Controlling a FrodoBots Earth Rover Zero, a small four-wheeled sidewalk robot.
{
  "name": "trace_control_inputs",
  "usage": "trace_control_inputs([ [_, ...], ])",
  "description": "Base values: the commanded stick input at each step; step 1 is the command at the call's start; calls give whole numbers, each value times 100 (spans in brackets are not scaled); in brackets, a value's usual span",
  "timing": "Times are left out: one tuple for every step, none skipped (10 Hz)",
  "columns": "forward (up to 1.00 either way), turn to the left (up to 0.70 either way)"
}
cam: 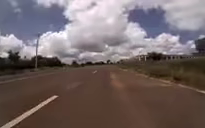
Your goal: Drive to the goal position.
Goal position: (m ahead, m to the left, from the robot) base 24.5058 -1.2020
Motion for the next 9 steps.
trace_control_inputs([
  [100,0],
  [100,0],
  [100,0],
  [100,0],
  [100,0],
  [100,0],
  [100,-20],
  [100,-8],
  [100,0],
])
